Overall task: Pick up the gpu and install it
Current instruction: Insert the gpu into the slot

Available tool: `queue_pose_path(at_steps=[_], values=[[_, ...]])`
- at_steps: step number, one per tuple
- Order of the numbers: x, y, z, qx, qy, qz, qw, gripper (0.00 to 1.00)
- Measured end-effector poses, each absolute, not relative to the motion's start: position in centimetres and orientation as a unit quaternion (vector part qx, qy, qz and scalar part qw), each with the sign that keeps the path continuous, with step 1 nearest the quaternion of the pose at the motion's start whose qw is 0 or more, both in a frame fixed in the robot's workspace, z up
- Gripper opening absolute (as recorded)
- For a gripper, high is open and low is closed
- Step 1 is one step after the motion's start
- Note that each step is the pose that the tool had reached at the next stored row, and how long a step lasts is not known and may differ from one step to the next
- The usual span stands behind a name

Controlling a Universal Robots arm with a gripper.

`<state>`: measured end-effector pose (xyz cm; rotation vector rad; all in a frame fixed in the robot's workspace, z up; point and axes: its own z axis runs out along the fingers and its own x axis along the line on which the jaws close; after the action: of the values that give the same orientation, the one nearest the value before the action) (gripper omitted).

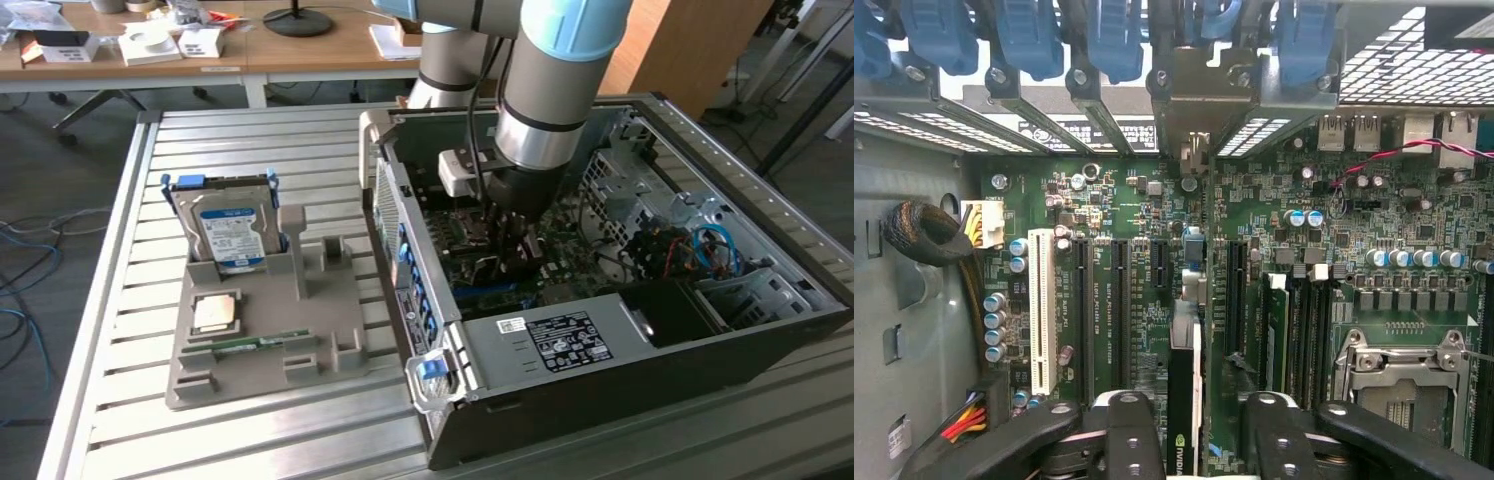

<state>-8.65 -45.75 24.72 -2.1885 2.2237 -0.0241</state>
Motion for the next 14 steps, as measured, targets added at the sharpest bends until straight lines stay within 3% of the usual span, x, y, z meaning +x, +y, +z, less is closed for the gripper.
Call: queue_pose_path(at_steps=[14], values=[[-8.7,-45.7,26.2,-0.701,0.713,-0.008,0.011,0.4]])
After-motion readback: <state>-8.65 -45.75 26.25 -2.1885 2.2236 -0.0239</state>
